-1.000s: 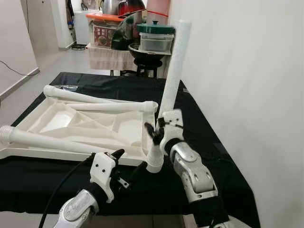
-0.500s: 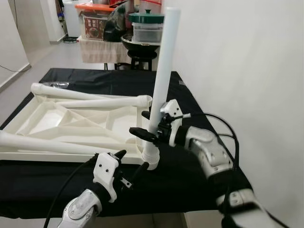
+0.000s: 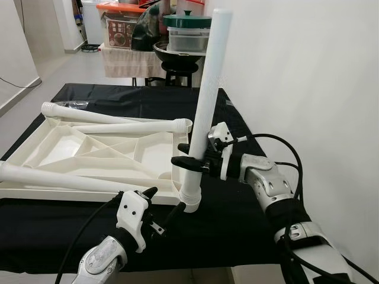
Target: Building children table
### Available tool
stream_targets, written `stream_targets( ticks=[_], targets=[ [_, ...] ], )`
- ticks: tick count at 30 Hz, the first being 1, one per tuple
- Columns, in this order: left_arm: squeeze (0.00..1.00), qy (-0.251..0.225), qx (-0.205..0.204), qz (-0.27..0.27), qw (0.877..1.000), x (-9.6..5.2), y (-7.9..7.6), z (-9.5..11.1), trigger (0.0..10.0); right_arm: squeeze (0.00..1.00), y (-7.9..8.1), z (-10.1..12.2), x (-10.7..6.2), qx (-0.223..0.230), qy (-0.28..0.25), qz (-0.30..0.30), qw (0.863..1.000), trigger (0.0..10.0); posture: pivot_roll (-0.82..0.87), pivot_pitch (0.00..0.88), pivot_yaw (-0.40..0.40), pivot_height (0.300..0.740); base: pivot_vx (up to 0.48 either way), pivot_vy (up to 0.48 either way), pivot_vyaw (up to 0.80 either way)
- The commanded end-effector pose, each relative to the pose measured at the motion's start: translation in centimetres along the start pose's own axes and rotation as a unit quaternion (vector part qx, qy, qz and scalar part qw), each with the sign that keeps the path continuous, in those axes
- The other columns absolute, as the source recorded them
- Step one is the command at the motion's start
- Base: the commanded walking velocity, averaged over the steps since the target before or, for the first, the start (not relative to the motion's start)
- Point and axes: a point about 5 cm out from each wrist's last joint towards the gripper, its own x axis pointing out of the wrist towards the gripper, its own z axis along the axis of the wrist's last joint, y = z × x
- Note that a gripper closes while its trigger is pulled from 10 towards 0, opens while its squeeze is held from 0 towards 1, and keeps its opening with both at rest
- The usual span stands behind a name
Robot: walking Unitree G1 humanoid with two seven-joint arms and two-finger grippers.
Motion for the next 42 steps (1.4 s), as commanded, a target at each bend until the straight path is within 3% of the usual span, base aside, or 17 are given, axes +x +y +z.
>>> stream_targets(
  ticks=[1, 4, 5, 8, 9, 12, 15, 16, 22, 23, 26, 31, 32, 33, 34, 38, 42],
  targets=[
    [0.00, -0.002, -0.001, -0.005, 1.000, -0.2, -0.1, 0.0, 10.0, 0.00, 0.1, -3.2, -2.2, 0.006, 0.079, -0.091, 0.993, 0.0, 0.02, 0.000, -0.112, 0.740, 0.000, 0.000, 0.00],
    [0.00, -0.002, -0.001, -0.005, 1.000, -0.2, -0.1, 0.0, 10.0, 0.00, 0.1, -3.2, -2.2, 0.006, 0.079, -0.091, 0.993, 0.0, 0.02, 0.000, -0.112, 0.740, 0.000, 0.000, 0.00],
    [0.00, -0.004, -0.001, -0.014, 1.000, -0.4, -0.2, 0.1, 10.0, 0.00, 0.3, -4.4, -2.0, 0.038, 0.085, -0.278, 0.956, 0.0, 0.02, 0.000, -0.114, 0.740, 0.000, 0.000, 0.00],
    [0.00, -0.004, -0.001, -0.014, 1.000, -0.4, -0.2, 0.1, 10.0, 0.00, 0.3, -4.4, -2.0, 0.038, 0.085, -0.278, 0.956, 0.0, 0.02, 0.000, -0.114, 0.740, 0.000, 0.000, 0.00],
    [0.00, -0.006, -0.002, -0.020, 1.000, -0.5, -0.3, 0.2, 10.0, 0.00, 3.4, -5.9, -1.0, 0.085, 0.093, -0.323, 0.938, 0.0, 0.02, 0.000, -0.104, 0.740, 0.000, 0.000, 0.00],
    [0.00, -0.006, -0.002, -0.020, 1.000, -0.5, -0.3, 0.2, 10.0, 0.00, 3.4, -5.9, -1.0, 0.085, 0.093, -0.323, 0.938, 0.0, 0.02, 0.000, -0.104, 0.740, 0.000, 0.000, 0.00],
    [0.00, -0.007, 0.008, -0.025, 1.000, -0.8, -0.2, 0.3, 10.0, 0.00, 5.5, -6.0, 0.4, 0.112, 0.089, -0.378, 0.915, 0.0, 0.01, 0.000, -0.082, 0.740, 0.000, 0.000, 0.00],
    [0.00, -0.011, -0.001, -0.023, 1.000, -1.0, -0.3, 0.4, 10.0, 0.00, 5.2, -5.7, 1.0, 0.111, 0.081, -0.370, 0.919, 10.0, 0.01, 0.000, -0.081, 0.740, 0.000, 0.000, 0.00],
    [0.00, -0.018, -0.023, -0.020, 0.999, -1.3, -0.7, 0.7, 10.0, 0.00, 4.3, -5.2, 1.2, 0.112, 0.073, -0.377, 0.916, 10.0, 0.01, 0.000, -0.080, 0.740, 0.000, 0.000, 0.00],
    [0.00, -0.022, -0.027, -0.020, 0.999, -1.7, -1.4, 0.9, 10.0, 1.00, 4.2, -5.0, 0.7, 0.127, 0.066, -0.395, 0.907, 10.0, 0.01, 0.000, -0.084, 0.740, 0.000, 0.000, 0.00],
    [0.00, -0.024, -0.026, -0.017, 0.999, -1.6, -1.4, 0.8, 10.0, 1.00, 4.5, -5.1, 0.5, 0.145, 0.071, -0.407, 0.899, 10.0, 0.01, 0.000, -0.087, 0.740, 0.000, 0.000, 0.00],
    [0.00, -0.024, -0.024, -0.021, 0.999, -1.0, -1.3, 0.5, 10.0, 1.00, 4.9, -3.5, 1.0, 0.148, 0.031, -0.342, 0.927, 10.0, 0.01, 0.000, -0.090, 0.740, 0.000, 0.000, 0.00],
    [0.00, -0.025, -0.027, -0.023, 0.999, -0.9, -1.3, 0.5, 10.0, 0.25, 4.6, -2.9, 1.0, 0.139, 0.020, -0.321, 0.936, 10.0, 0.01, 0.000, -0.090, 0.740, 0.000, 0.000, 0.00],
    [0.00, -0.025, -0.027, -0.023, 0.999, -0.9, -1.3, 0.5, 10.0, 0.25, 4.6, -2.9, 1.0, 0.139, 0.020, -0.321, 0.936, 10.0, 0.01, 0.000, -0.090, 0.740, 0.000, 0.000, 0.00],
    [0.00, -0.026, -0.029, -0.025, 0.999, -0.8, -1.3, 0.5, 10.0, 0.00, 4.4, -2.6, 1.1, 0.134, 0.012, -0.307, 0.942, 10.0, 0.01, 0.000, -0.090, 0.740, 0.000, 0.000, 0.00],
    [0.00, -0.028, -0.034, -0.036, 0.998, -0.5, -1.5, 0.5, 10.0, 0.00, 1.4, -0.6, 0.3, 0.033, -0.017, -0.164, 0.986, 10.0, 0.01, 0.000, -0.095, 0.740, 0.000, 0.000, 0.00],
    [0.00, -0.028, -0.036, -0.038, 0.998, -0.4, -1.6, 0.4, 10.0, 0.00, 0.7, -0.5, -0.1, 0.011, -0.005, -0.106, 0.994, 8.9, 0.02, 0.000, -0.098, 0.740, 0.000, 0.000, 0.00]
  ],
)
